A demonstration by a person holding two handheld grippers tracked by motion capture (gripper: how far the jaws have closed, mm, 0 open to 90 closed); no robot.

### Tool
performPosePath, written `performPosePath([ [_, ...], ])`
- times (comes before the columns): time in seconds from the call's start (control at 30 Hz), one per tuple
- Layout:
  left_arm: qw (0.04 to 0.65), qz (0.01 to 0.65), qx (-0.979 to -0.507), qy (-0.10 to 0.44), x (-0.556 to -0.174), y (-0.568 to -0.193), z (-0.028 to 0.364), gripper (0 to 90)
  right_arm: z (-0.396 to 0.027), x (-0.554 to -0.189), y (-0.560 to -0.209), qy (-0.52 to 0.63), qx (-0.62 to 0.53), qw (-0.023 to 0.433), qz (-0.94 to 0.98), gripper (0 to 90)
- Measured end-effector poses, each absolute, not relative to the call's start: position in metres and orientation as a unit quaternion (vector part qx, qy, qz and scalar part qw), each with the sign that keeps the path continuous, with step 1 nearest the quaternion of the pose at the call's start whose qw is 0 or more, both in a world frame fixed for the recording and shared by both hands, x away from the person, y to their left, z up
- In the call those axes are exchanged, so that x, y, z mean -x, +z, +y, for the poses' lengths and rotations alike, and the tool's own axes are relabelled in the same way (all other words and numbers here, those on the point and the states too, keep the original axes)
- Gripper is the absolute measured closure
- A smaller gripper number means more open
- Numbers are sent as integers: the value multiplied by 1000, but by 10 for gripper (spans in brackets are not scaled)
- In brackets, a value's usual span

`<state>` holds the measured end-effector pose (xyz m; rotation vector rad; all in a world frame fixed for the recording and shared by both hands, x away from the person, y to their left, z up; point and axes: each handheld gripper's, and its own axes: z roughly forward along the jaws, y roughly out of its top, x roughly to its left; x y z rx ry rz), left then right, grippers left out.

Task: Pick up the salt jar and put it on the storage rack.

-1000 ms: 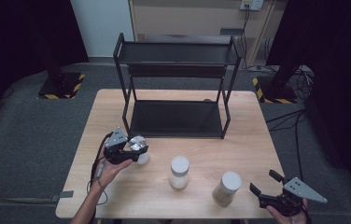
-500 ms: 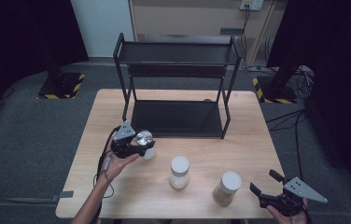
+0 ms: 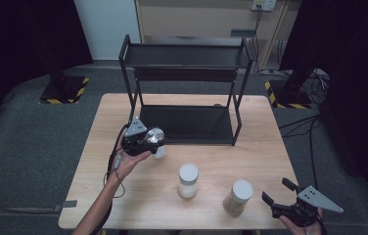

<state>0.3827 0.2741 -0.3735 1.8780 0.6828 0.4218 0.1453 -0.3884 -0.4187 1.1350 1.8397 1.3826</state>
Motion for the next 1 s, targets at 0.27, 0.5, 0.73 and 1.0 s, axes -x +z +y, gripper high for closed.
performPosePath([
  [0.27,524,302,-775,186,-393,-368,265,332,-389,-145,-419,517,-423,283,688,57],
  [0.5,521,313,-770,197,-404,-363,258,332,-389,-146,-419,518,-424,283,687,56],
  [0.73,515,330,-762,210,-416,-363,248,332,-389,-146,-419,518,-423,283,687,56],
  [1.0,507,348,-757,222,-432,-363,240,332,-390,-146,-419,520,-422,282,687,56],
])
